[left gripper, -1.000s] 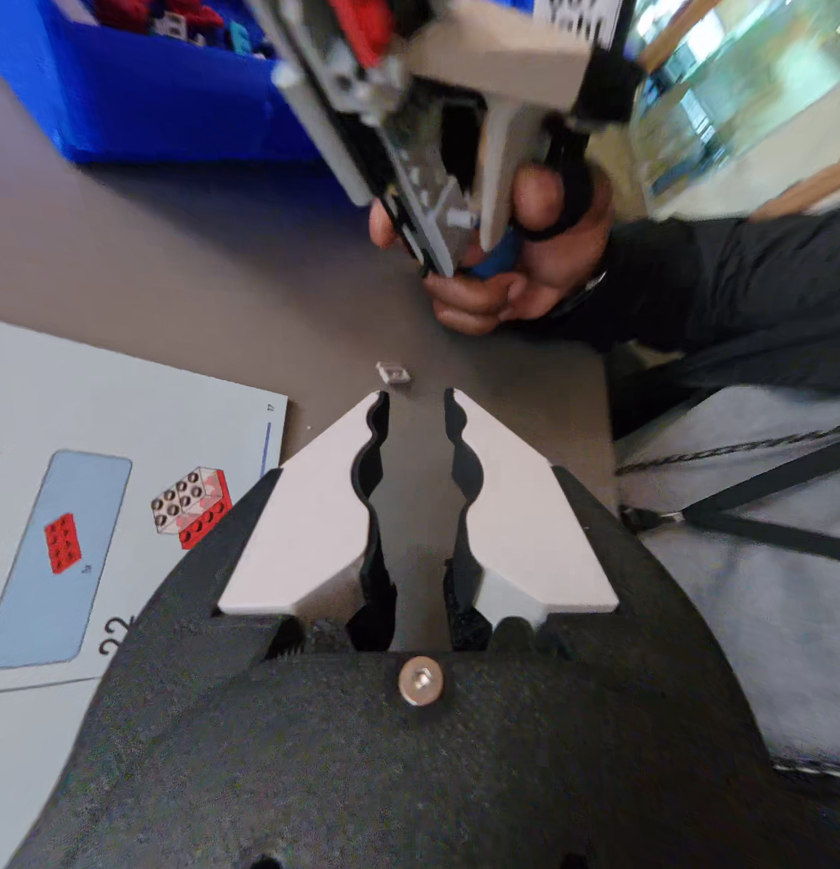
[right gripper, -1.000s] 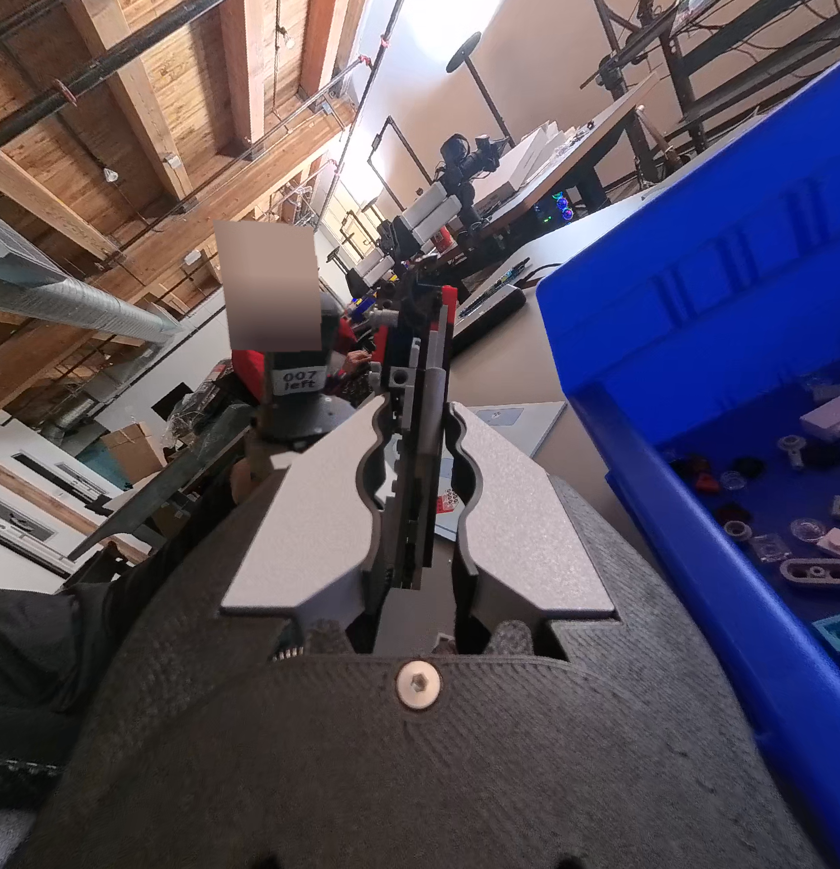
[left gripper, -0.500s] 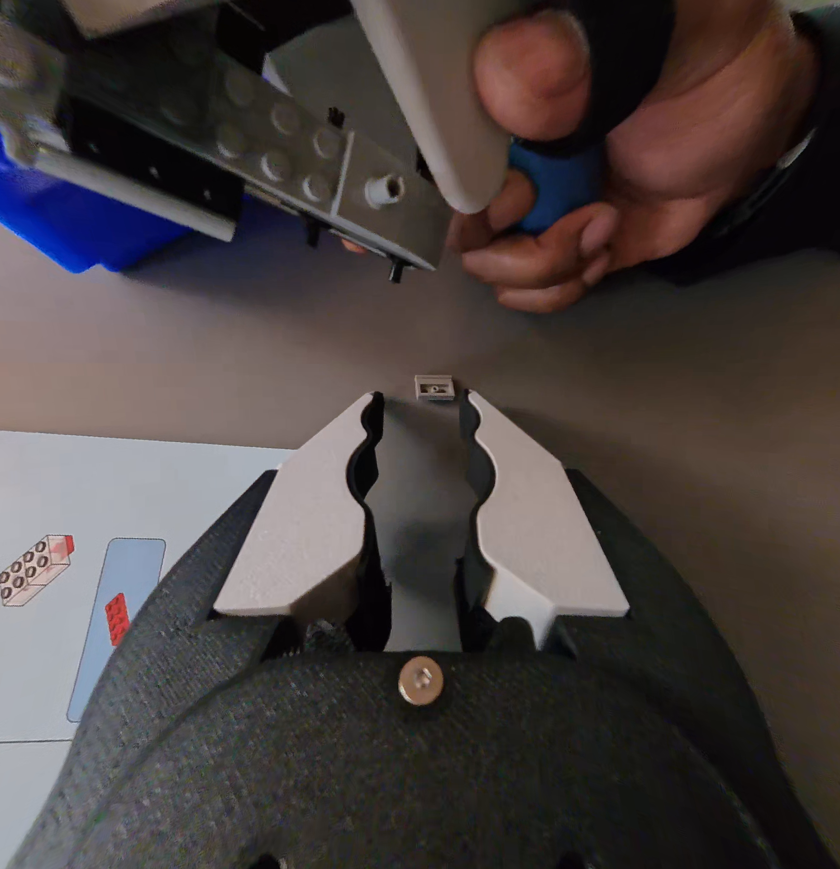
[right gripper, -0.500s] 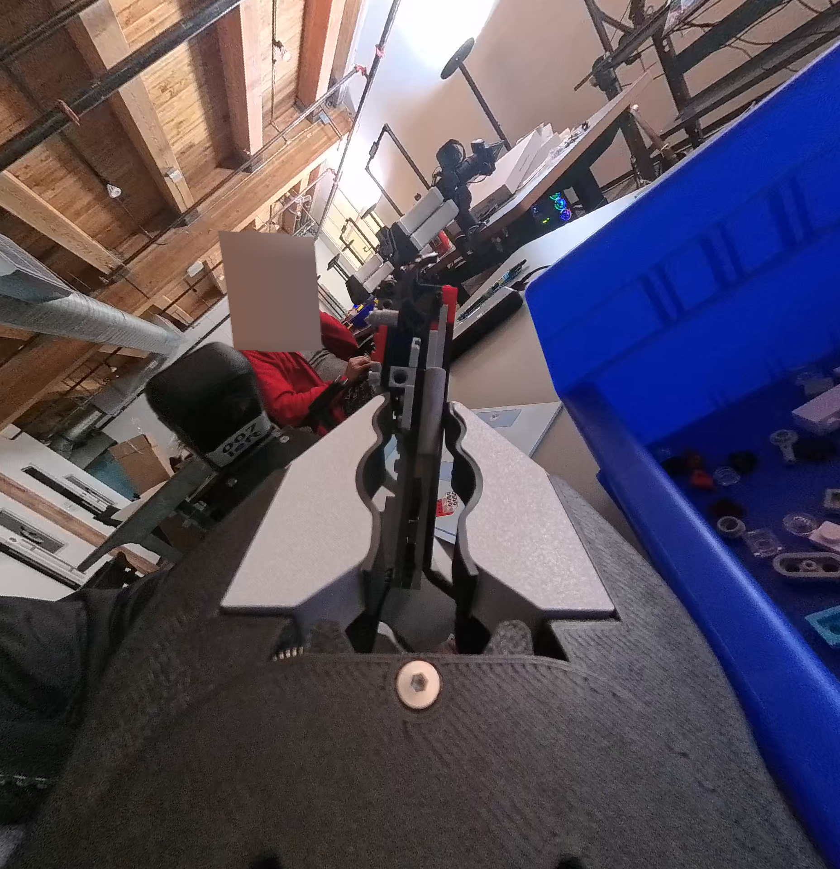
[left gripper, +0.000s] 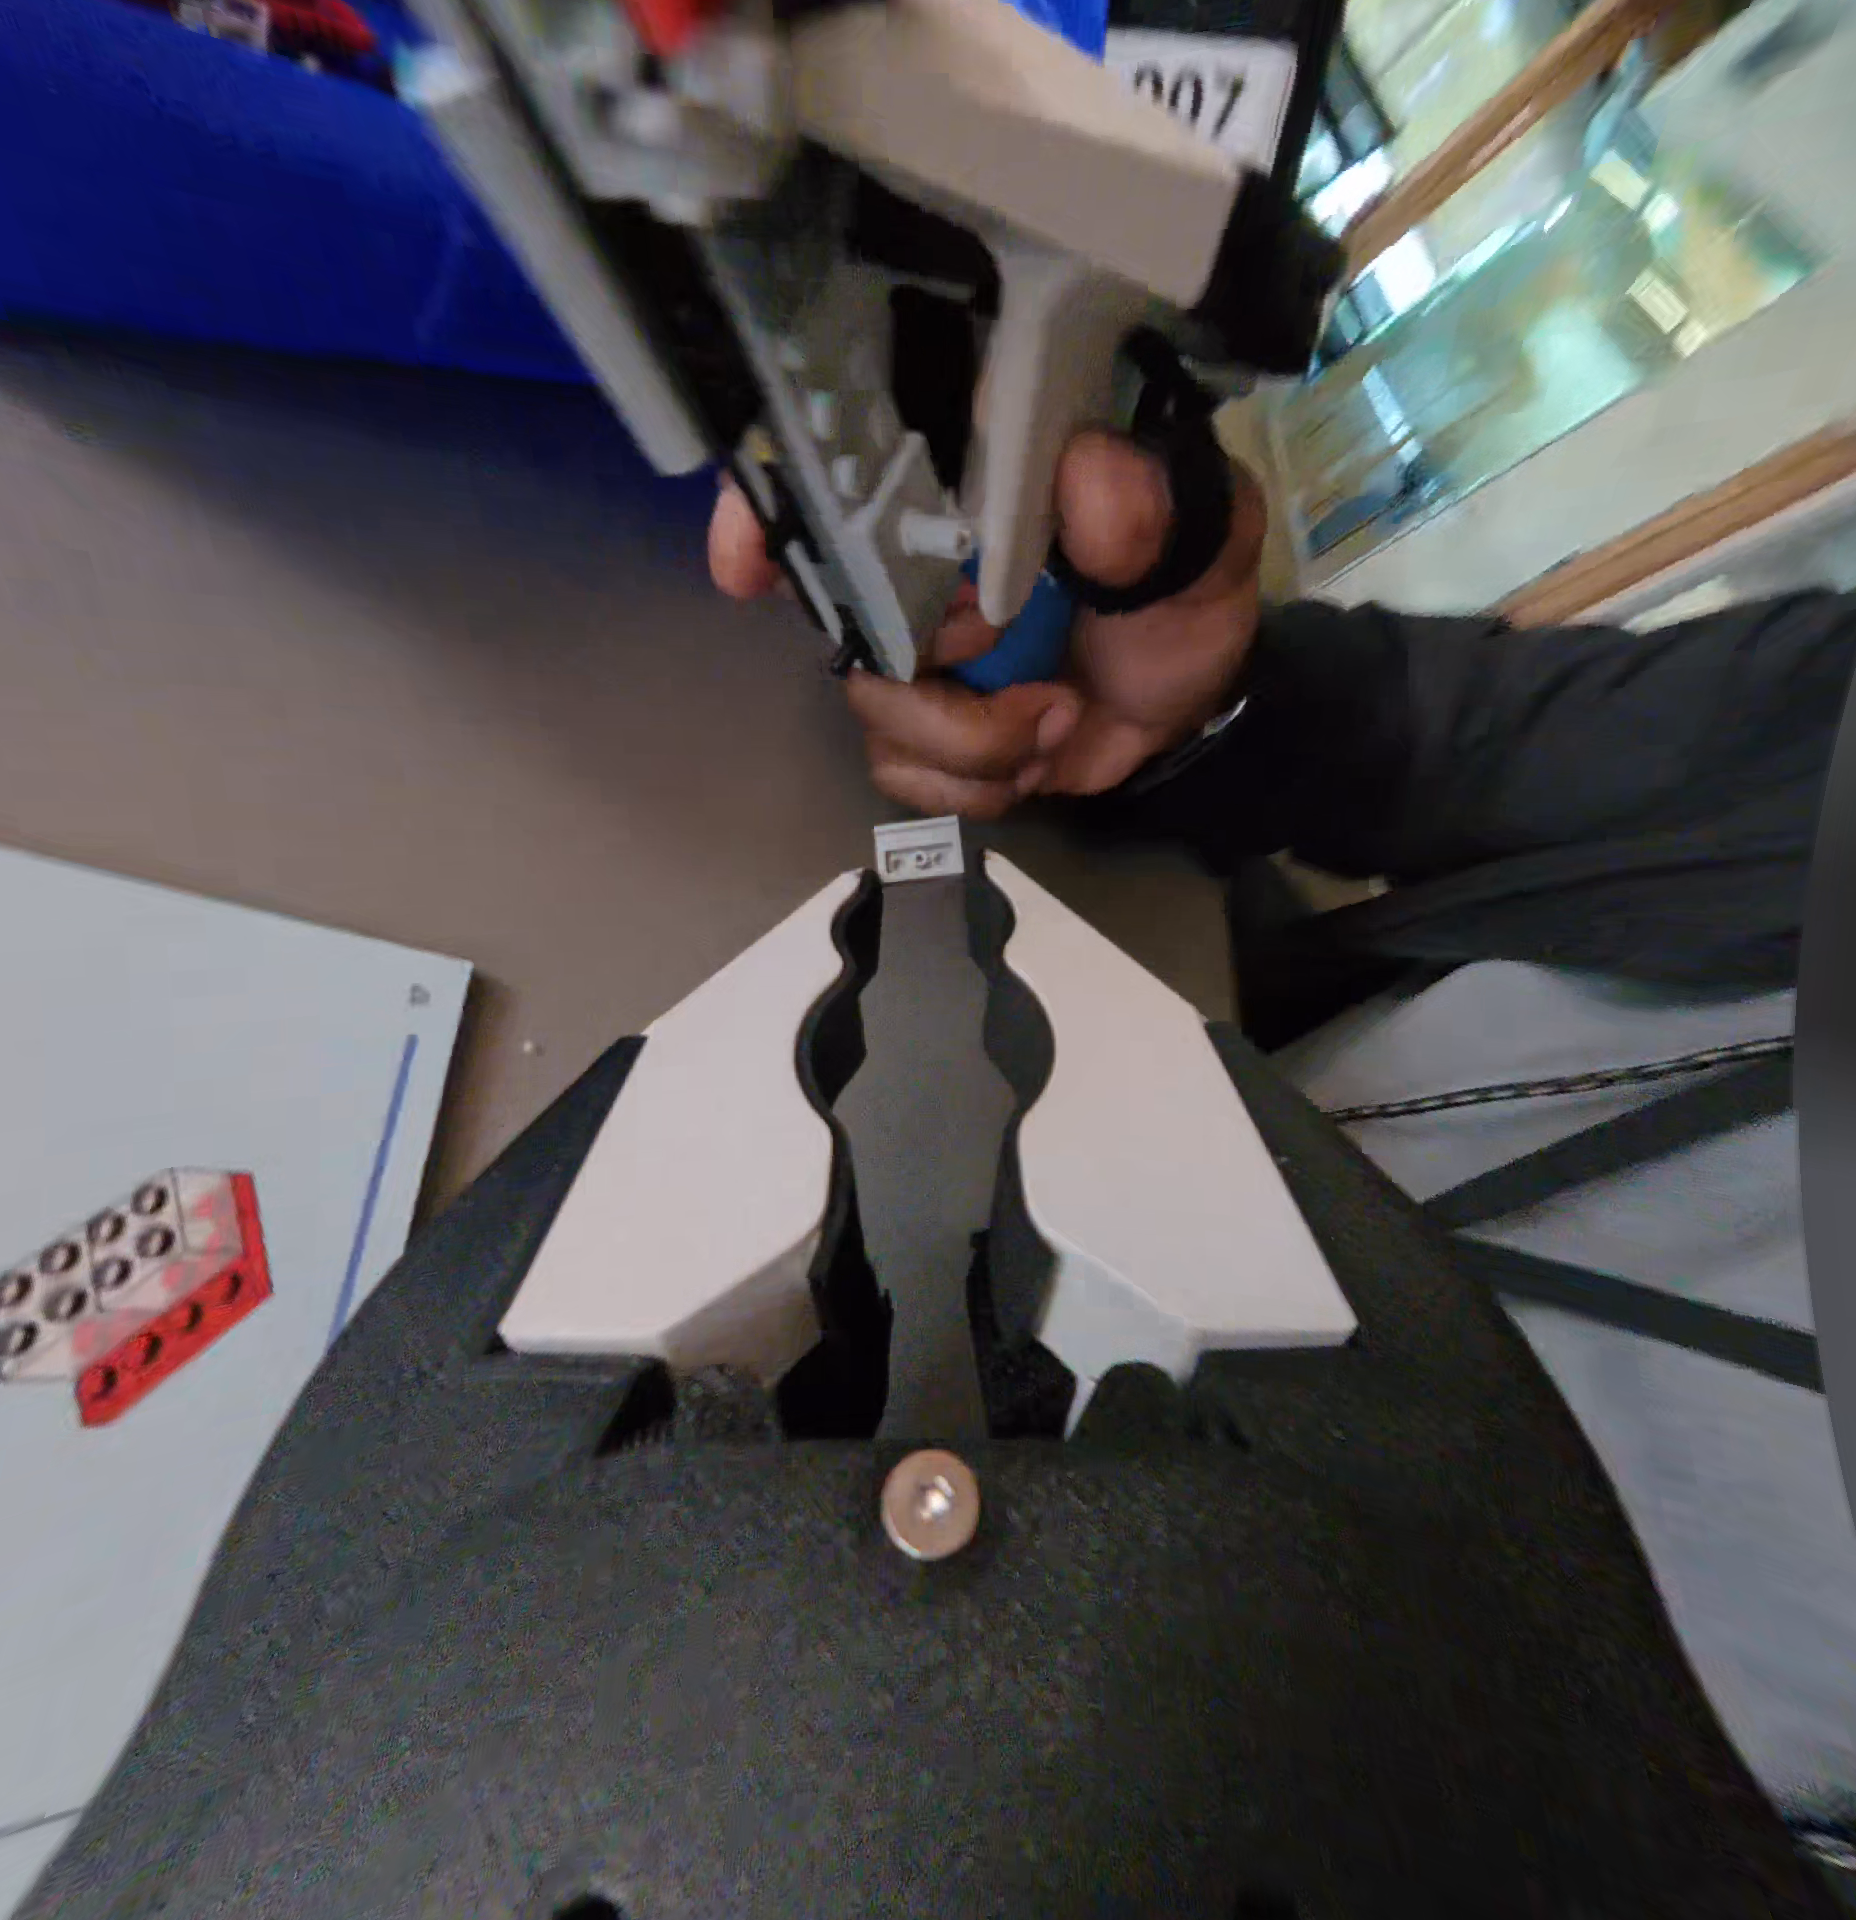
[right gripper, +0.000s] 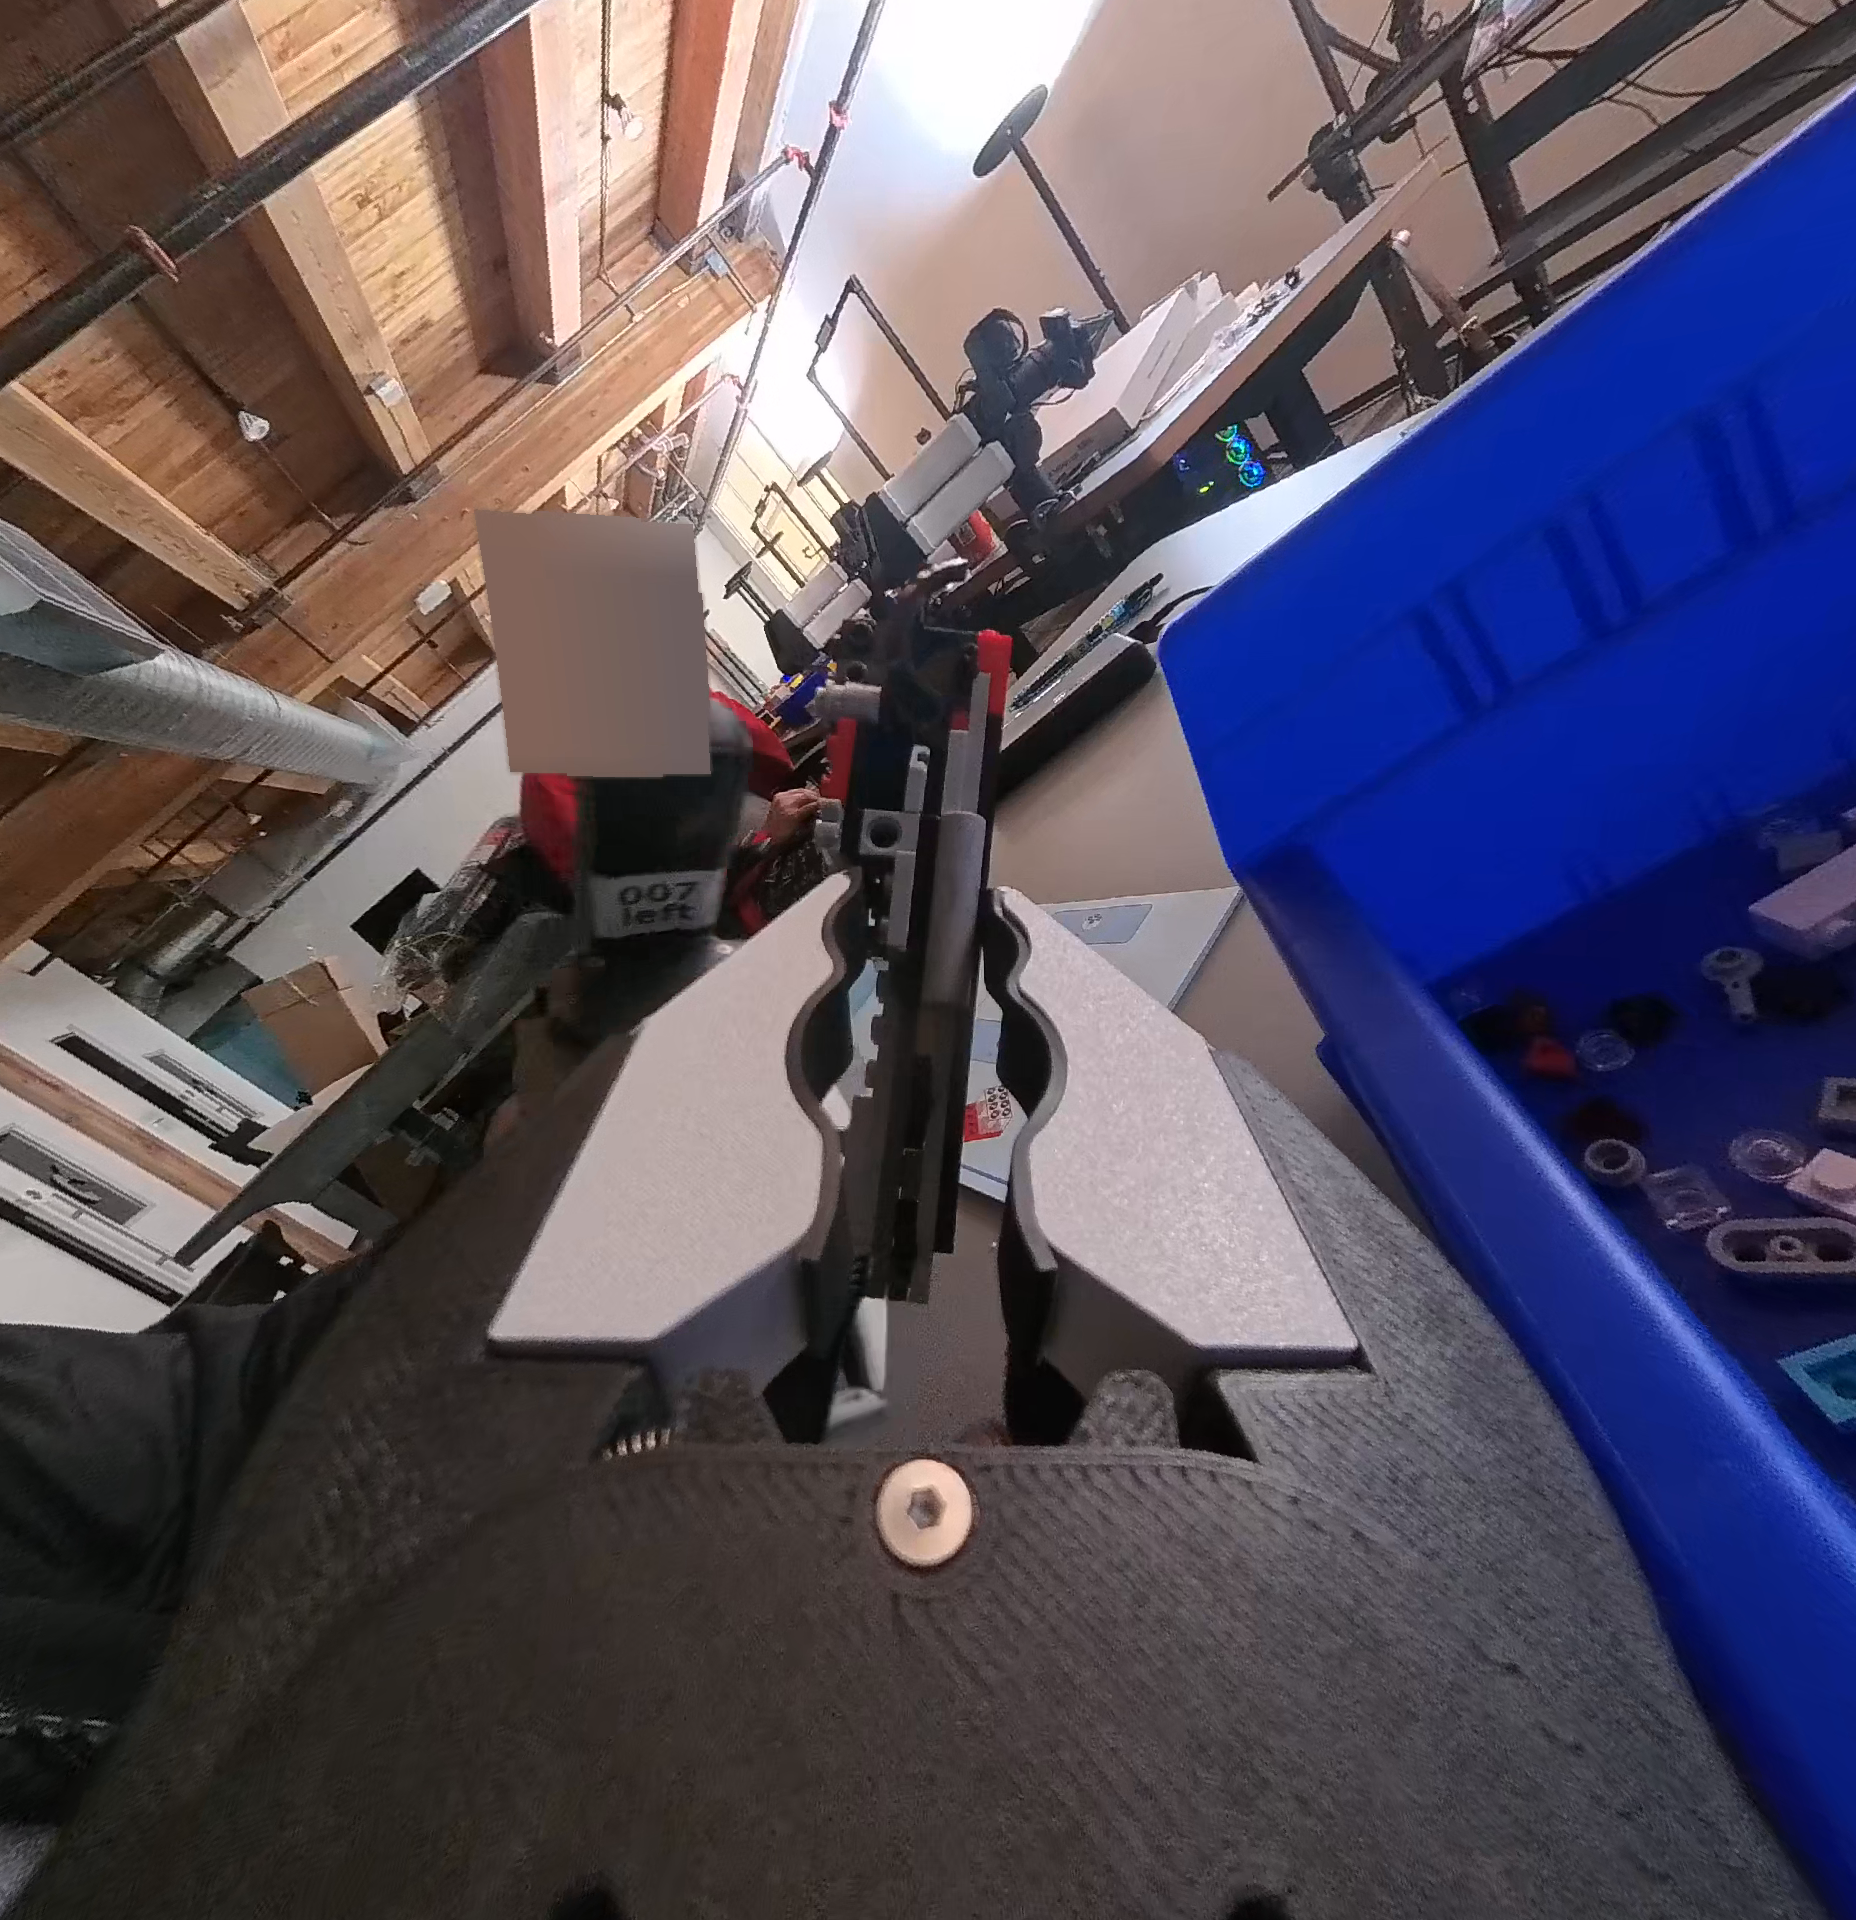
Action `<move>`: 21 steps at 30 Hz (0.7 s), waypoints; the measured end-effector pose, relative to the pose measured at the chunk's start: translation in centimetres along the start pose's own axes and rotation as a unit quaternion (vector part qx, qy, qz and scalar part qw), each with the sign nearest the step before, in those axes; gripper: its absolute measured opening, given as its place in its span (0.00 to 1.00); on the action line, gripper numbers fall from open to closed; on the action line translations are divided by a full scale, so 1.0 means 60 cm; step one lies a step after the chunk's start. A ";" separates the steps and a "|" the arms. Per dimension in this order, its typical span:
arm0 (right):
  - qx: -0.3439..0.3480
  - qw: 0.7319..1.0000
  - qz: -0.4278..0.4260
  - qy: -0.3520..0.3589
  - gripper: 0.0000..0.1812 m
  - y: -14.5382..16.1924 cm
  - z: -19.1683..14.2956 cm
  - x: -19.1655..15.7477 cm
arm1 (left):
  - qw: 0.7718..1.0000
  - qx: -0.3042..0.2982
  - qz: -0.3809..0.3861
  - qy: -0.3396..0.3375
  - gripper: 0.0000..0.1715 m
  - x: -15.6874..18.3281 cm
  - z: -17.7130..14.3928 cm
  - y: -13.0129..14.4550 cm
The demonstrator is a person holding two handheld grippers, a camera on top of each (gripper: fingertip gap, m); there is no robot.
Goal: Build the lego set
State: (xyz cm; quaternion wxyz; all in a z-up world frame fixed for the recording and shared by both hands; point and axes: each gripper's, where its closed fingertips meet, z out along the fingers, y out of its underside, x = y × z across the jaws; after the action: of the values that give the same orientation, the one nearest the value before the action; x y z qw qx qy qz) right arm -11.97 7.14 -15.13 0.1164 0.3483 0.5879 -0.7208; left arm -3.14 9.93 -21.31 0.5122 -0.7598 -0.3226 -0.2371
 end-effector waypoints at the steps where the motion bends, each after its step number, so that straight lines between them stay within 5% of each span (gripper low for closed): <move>1: 0.000 1.000 0.000 0.000 0.12 0.000 0.000 0.000 | 1.000 0.008 -0.026 0.011 0.10 -0.001 -0.006 -0.003; 10: -0.001 1.000 0.000 0.000 0.12 0.001 0.001 0.000 | 0.991 0.073 -0.105 0.050 0.11 -0.001 -0.035 -0.034; 21: 0.013 1.000 0.027 0.001 0.12 -0.010 -0.005 0.004 | 0.998 0.041 -0.006 -0.051 0.13 -0.029 -0.017 -0.025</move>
State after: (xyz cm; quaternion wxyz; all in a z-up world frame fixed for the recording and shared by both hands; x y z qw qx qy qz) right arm -12.40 7.63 -14.89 0.1312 0.3659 0.5692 -0.7245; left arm -5.44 8.97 -21.22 0.5246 -0.7472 -0.3625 -0.1876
